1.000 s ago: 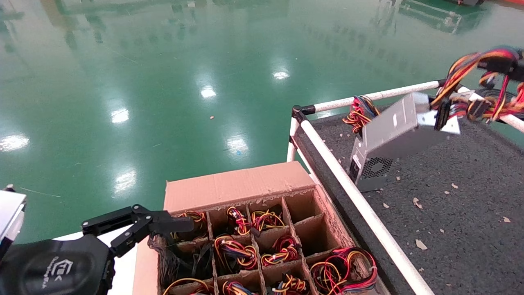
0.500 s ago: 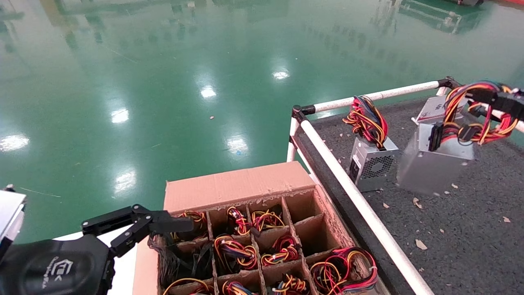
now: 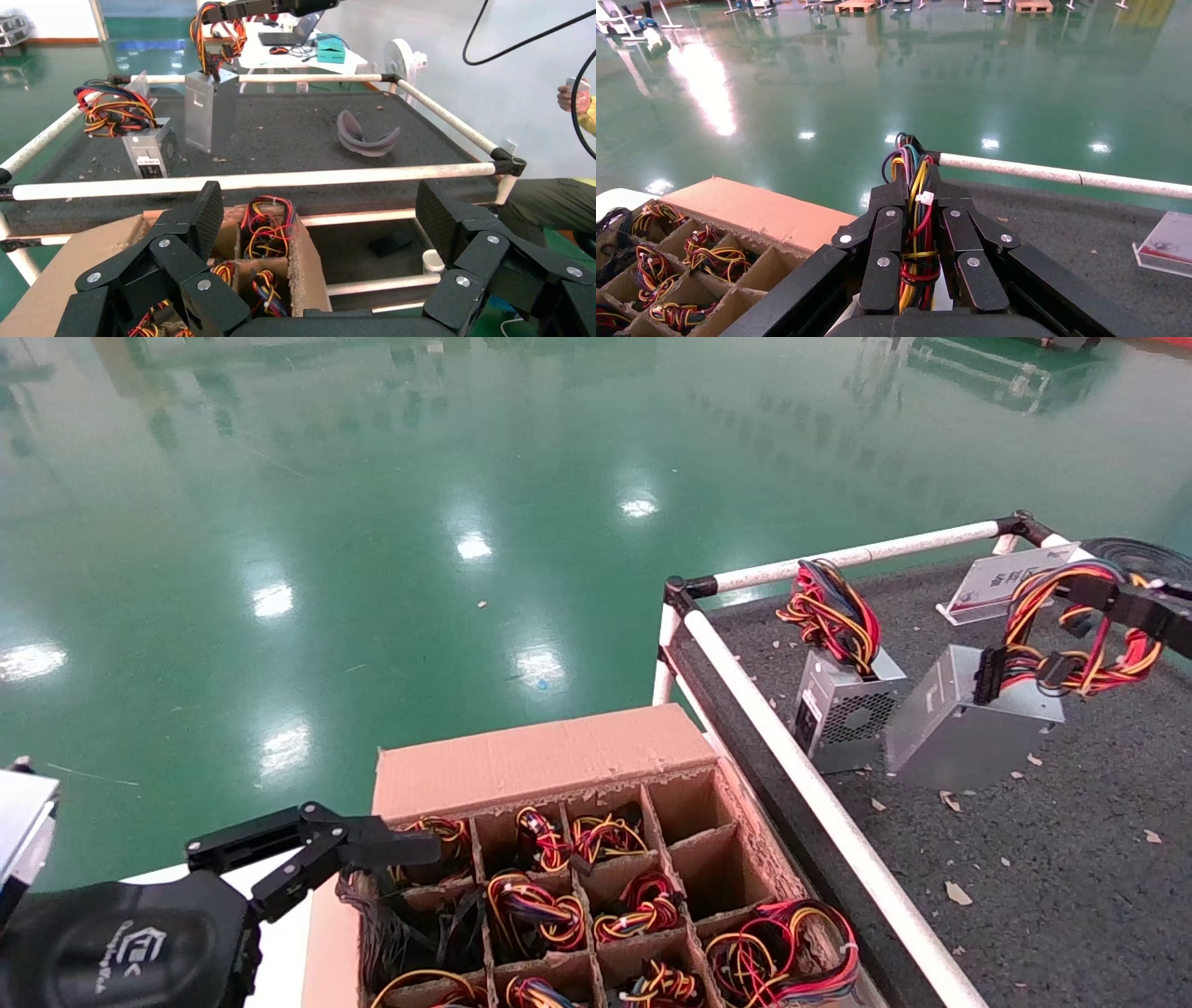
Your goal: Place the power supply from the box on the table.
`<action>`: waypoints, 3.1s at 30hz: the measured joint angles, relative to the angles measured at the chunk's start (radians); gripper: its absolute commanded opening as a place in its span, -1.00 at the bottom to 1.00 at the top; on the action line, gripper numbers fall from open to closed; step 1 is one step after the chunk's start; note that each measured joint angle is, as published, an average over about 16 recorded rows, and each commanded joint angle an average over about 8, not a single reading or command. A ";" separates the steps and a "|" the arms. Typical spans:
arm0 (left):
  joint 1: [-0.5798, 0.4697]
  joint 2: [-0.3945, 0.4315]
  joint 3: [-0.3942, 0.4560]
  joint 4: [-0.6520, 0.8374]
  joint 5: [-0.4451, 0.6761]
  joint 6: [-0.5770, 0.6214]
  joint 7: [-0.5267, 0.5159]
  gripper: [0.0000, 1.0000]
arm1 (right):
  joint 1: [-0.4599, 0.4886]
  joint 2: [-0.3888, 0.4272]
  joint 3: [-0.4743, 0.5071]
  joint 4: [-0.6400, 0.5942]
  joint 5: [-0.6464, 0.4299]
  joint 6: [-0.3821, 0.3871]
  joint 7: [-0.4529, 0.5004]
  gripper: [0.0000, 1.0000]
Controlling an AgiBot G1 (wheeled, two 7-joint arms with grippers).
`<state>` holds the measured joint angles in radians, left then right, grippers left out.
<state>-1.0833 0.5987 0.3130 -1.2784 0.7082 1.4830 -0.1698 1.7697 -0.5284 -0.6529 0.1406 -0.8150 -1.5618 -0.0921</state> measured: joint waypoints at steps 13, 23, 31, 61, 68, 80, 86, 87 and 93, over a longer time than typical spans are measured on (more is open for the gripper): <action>0.000 0.000 0.000 0.000 0.000 0.000 0.000 1.00 | -0.034 -0.029 -0.014 -0.053 -0.011 -0.002 -0.010 -1.00; 0.000 0.000 0.001 0.000 -0.001 0.000 0.000 1.00 | -0.079 -0.047 -0.019 -0.045 -0.004 -0.014 0.005 -1.00; 0.000 0.000 0.001 0.000 -0.001 0.000 0.001 1.00 | -0.104 -0.073 -0.022 -0.041 0.001 0.004 0.004 -1.00; 0.000 -0.001 0.002 0.000 -0.002 -0.001 0.001 1.00 | -0.080 -0.215 -0.053 -0.126 -0.043 0.181 -0.033 1.00; 0.000 -0.001 0.002 0.000 -0.002 -0.001 0.001 1.00 | -0.079 -0.218 -0.054 -0.128 -0.046 0.188 -0.034 1.00; 0.000 -0.001 0.002 0.001 -0.002 -0.001 0.001 1.00 | -0.066 -0.223 -0.053 -0.117 -0.044 0.190 -0.034 1.00; -0.001 -0.001 0.002 0.001 -0.002 -0.001 0.001 1.00 | -0.045 -0.239 -0.052 -0.104 -0.044 0.196 -0.027 1.00; -0.001 -0.001 0.002 0.001 -0.002 -0.001 0.001 1.00 | -0.042 -0.242 -0.052 -0.101 -0.044 0.197 -0.025 1.00; -0.001 -0.001 0.002 0.001 -0.002 -0.001 0.002 1.00 | -0.034 -0.254 -0.047 -0.073 -0.042 0.195 -0.008 1.00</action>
<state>-1.0839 0.5979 0.3154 -1.2772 0.7064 1.4819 -0.1682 1.7360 -0.7828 -0.7003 0.0677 -0.8575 -1.3664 -0.1002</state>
